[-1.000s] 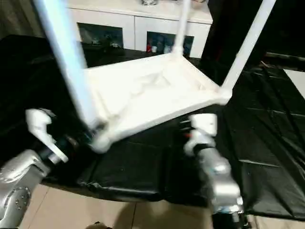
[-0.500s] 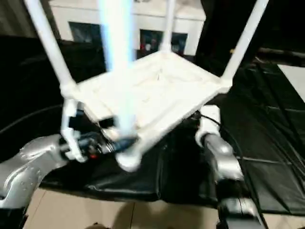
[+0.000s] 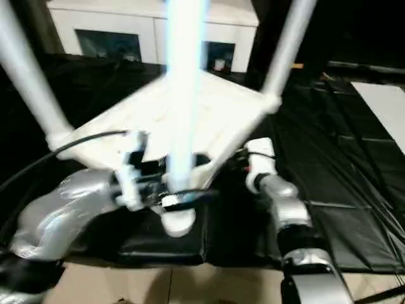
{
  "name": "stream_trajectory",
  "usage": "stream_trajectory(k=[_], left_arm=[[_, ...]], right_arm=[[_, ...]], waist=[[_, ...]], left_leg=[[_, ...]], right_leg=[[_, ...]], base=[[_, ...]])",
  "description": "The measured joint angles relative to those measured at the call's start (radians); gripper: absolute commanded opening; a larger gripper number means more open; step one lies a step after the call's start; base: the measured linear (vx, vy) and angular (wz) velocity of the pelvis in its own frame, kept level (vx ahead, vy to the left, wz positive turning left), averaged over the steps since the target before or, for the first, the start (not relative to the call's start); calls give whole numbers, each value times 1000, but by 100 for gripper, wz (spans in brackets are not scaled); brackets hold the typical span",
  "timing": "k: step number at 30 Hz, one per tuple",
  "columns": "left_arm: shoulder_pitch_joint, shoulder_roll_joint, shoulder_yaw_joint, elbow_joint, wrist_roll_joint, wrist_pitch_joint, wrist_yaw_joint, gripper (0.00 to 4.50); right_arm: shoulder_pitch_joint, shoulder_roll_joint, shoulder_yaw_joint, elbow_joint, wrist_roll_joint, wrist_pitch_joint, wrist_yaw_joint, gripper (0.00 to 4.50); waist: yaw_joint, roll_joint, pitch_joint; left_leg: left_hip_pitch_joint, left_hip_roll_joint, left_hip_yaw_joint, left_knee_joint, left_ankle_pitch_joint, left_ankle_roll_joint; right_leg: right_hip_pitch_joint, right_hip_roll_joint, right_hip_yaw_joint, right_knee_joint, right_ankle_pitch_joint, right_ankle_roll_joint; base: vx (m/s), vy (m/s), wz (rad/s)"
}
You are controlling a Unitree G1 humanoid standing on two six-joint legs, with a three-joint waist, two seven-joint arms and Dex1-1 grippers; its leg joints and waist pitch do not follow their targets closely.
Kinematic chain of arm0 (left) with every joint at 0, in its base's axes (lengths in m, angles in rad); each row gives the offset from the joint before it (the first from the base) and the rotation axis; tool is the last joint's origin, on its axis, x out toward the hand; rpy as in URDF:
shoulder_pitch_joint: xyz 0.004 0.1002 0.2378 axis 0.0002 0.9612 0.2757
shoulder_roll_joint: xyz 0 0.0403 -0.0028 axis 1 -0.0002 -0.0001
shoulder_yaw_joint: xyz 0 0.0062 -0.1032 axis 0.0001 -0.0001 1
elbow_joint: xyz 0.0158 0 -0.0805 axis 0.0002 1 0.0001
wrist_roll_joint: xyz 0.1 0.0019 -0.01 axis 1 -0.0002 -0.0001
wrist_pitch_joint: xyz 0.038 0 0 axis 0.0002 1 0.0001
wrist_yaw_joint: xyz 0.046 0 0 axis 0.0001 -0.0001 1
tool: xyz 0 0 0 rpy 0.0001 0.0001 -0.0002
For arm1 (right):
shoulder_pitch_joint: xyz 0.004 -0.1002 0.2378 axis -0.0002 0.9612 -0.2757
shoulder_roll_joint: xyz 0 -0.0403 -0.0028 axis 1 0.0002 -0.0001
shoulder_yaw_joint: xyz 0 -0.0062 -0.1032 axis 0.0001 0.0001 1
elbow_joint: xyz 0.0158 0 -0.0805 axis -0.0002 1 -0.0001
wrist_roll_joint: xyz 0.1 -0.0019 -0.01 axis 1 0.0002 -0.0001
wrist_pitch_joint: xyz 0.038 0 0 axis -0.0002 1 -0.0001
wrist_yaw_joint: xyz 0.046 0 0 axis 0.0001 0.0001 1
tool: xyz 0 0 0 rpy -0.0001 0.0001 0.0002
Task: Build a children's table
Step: Rotate table base
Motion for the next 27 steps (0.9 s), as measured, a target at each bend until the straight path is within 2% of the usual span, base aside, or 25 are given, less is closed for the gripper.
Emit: stream_trajectory(k=[3,7,11,14,17,19,22,24,27], left_arm=[[-28,-22,-17,49,51,-42,20,447],[-84,-79,-47,180,150,-113,72,447],[-152,-155,-63,334,255,-196,206,447],[-184,-209,-69,400,302,-243,285,447],[-192,-235,-73,432,340,-302,330,447],[-199,-238,-73,442,354,-321,341,447],[-201,-216,-58,450,363,-338,354,447],[-193,-176,-53,409,358,-342,316,447],[-132,-92,-49,344,330,-323,214,447]], right_arm=[[0,20,18,13,0,-15,21,384],[0,31,18,13,0,-20,36,384],[-1,29,11,13,0,-28,39,384],[0,30,7,13,0,-47,37,384],[0,27,0,13,-2,-79,22,384],[1,27,-12,7,-1,-95,15,384],[18,29,-29,-79,22,-111,18,384],[36,21,-38,-146,48,-120,31,384],[56,-29,-57,-240,67,-126,62,384]], waist=[[2,-1,0],[9,-1,1],[7,-1,1],[3,-1,1],[7,-1,1],[12,-1,1],[12,-1,1],[17,-1,1],[23,-1,1]], left_leg=[[1,0,0,0,0,0],[1,0,1,0,0,0],[0,0,1,0,1,1],[0,1,1,0,2,1],[-1,2,1,0,2,1],[-3,2,1,0,2,2],[-5,2,2,0,4,4],[-5,2,2,0,4,4],[-5,3,2,0,4,4]], right_leg=[[0,0,-1,0,1,-2],[1,-1,-1,-1,2,-4],[0,-1,-1,-1,3,-4],[0,0,-1,-1,3,-4],[-2,0,-2,-1,3,-4],[-4,0,-2,0,3,-4],[-6,0,-2,1,4,-5],[-7,0,-2,1,4,-5],[-7,0,-2,1,4,-5]], base=[[0,0,0],[0,0,0],[0,0,0],[0,0,0],[0,0,0],[0,0,0],[0,0,0],[0,0,0],[0,0,0]])
